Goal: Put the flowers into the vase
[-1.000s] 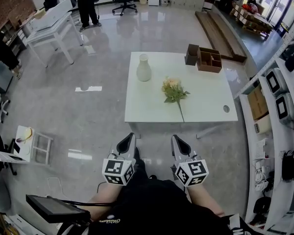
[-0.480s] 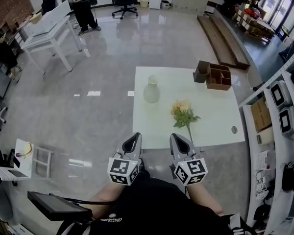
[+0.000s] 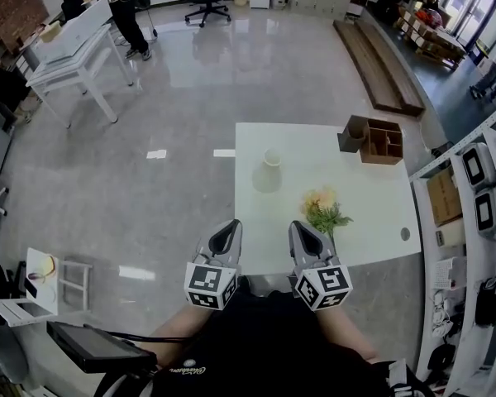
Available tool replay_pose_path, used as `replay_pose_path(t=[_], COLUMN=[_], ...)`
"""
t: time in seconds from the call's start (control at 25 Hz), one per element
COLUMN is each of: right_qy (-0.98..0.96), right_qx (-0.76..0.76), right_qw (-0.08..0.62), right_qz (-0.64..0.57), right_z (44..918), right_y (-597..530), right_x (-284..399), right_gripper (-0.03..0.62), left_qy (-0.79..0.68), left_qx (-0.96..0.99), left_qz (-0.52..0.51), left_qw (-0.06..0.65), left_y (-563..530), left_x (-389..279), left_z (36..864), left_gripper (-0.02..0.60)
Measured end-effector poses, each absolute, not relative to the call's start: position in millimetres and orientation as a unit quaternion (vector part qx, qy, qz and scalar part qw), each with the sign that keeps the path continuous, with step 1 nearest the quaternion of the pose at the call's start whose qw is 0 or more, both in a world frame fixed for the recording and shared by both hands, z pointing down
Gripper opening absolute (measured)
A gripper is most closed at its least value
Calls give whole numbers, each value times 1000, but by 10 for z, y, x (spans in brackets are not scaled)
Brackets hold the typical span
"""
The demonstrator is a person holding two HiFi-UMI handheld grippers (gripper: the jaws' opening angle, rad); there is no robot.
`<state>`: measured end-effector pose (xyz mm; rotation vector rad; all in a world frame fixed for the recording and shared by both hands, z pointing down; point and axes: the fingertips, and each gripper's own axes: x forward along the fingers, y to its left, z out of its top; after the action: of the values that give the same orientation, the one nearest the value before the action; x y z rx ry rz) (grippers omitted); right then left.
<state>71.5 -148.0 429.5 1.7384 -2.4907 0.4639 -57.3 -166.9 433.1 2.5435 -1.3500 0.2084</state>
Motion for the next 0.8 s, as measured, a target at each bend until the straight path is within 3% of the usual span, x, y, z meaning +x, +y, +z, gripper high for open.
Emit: replay_pose_path(t=[0.48,0.8], right_qy=[-822,-809], right_qx=[551,553], right_qw=[34,69], right_qz=[139,188], right_z=[4200,4617], right_y=[-1830,-1893], right_x=[911,1041], right_gripper=[0,0], left_qy=[-470,-462], left_qx=[872,866], left_qz=[64,109], left_qw=[123,153], left_y=[-1966,-1971], left_x=[-289,-159], left_z=[4239,4529], left_gripper=[8,8])
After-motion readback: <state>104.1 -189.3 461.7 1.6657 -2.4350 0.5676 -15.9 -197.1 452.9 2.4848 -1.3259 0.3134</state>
